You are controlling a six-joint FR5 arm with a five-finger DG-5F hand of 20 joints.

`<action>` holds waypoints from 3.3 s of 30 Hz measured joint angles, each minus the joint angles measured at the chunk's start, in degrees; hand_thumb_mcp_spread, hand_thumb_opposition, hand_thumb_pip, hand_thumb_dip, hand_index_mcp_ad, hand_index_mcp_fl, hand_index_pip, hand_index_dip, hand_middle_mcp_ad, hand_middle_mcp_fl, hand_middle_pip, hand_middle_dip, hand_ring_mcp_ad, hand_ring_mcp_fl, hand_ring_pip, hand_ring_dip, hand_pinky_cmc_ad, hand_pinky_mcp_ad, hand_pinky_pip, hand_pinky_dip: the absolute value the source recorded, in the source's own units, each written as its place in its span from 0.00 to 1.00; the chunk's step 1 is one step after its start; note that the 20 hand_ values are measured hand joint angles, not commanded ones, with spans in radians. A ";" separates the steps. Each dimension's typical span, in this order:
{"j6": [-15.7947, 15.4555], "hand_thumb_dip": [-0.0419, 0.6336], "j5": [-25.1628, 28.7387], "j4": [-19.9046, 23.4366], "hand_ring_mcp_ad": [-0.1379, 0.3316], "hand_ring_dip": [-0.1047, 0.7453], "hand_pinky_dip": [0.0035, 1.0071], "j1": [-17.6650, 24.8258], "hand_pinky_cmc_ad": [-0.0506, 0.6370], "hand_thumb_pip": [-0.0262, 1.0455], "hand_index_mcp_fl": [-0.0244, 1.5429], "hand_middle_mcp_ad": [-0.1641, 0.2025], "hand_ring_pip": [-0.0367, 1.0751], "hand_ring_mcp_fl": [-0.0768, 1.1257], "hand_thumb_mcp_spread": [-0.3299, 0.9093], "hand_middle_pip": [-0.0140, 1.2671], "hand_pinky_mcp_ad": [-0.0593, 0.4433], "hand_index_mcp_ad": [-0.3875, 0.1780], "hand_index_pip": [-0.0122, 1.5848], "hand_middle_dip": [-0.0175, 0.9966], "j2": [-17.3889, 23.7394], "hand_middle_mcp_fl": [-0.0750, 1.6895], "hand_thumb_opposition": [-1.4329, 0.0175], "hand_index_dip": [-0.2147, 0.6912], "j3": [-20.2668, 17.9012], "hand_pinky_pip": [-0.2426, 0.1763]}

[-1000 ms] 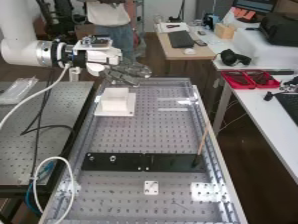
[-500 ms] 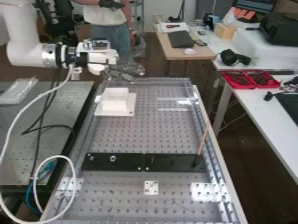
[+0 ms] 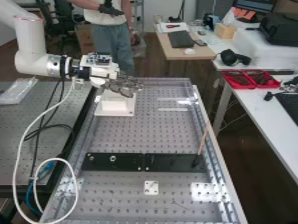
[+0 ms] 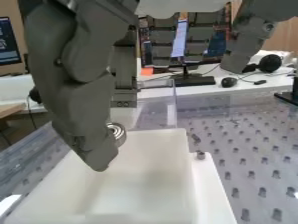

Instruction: Grab the bearing and place it in the white container

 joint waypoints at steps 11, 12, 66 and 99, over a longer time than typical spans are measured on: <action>1.65 0.49 1.74 -0.74 0.57 0.23 0.17 0.96 0.61 0.54 0.15 0.62 0.12 0.06 0.67 0.12 0.70 0.42 0.90 0.17 -2.12 0.04 0.33 0.46 0.18 0.40; 1.87 0.49 1.72 -1.19 0.57 0.23 0.18 0.92 0.61 0.57 0.08 0.62 0.12 0.06 0.67 0.12 0.71 0.39 0.86 0.17 -2.14 0.04 0.35 0.46 0.30 0.40; -10.06 0.28 -14.05 -19.78 0.62 0.23 0.30 -31.52 0.68 0.45 0.11 0.63 0.11 0.06 0.48 0.11 0.73 0.44 0.08 0.17 4.14 0.04 0.48 0.37 28.44 0.32; -9.50 0.23 -29.69 -23.53 0.62 0.23 0.30 -39.16 0.70 0.41 0.08 0.63 0.11 0.06 0.49 0.11 0.74 0.47 0.08 0.17 3.43 0.04 0.48 0.38 31.76 0.32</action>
